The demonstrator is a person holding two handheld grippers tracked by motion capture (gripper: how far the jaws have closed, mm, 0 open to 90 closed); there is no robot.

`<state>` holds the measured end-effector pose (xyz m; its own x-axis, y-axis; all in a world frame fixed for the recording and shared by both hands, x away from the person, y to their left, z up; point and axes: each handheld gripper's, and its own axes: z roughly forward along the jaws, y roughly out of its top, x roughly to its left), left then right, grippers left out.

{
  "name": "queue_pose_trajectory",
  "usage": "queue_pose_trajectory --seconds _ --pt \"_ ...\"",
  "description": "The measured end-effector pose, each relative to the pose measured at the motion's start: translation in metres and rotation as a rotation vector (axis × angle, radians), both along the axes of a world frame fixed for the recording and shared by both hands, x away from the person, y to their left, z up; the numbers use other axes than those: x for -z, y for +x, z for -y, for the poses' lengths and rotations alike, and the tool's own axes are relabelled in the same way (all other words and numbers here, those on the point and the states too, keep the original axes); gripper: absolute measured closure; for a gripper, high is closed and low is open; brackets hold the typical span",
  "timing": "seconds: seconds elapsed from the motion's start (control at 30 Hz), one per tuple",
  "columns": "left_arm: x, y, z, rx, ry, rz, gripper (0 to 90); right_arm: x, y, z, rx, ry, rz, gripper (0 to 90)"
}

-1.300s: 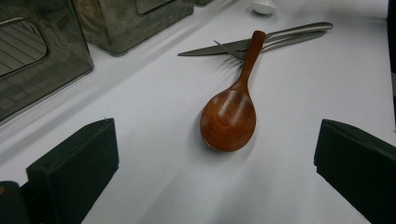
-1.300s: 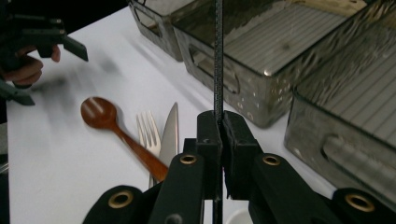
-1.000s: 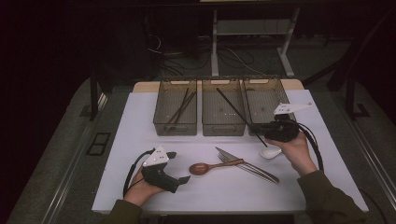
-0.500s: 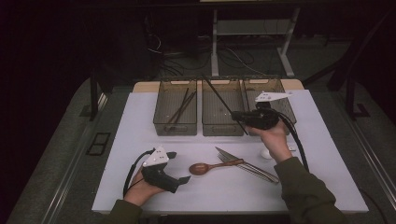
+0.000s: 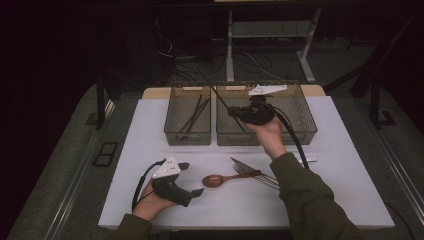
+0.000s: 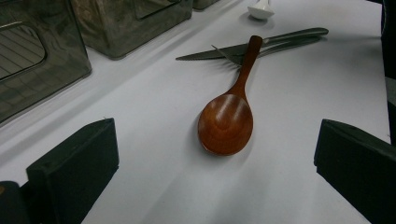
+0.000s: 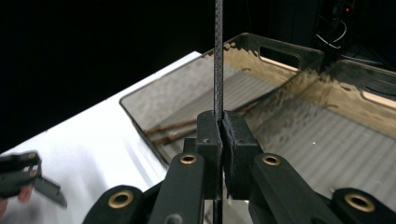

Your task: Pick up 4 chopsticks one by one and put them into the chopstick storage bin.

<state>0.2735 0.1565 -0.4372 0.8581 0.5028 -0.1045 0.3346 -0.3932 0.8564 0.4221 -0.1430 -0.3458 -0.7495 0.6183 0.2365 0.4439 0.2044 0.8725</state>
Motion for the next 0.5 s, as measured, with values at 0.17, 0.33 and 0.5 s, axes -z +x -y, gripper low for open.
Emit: queue_pose_trajectory --seconds 0.17,0.33,0.5 --pt "0.000 0.000 0.000 0.002 -0.001 0.002 0.0 0.000 0.011 -0.022 -0.006 -0.002 0.001 85.6" --pt "-0.001 0.000 0.000 0.004 -0.004 -0.001 0.0 0.002 0.021 -0.046 -0.003 -0.019 -0.005 85.6" --pt "-0.001 0.000 0.000 0.008 -0.011 0.002 0.0 0.005 0.031 -0.069 -0.013 -0.047 -0.013 85.6"
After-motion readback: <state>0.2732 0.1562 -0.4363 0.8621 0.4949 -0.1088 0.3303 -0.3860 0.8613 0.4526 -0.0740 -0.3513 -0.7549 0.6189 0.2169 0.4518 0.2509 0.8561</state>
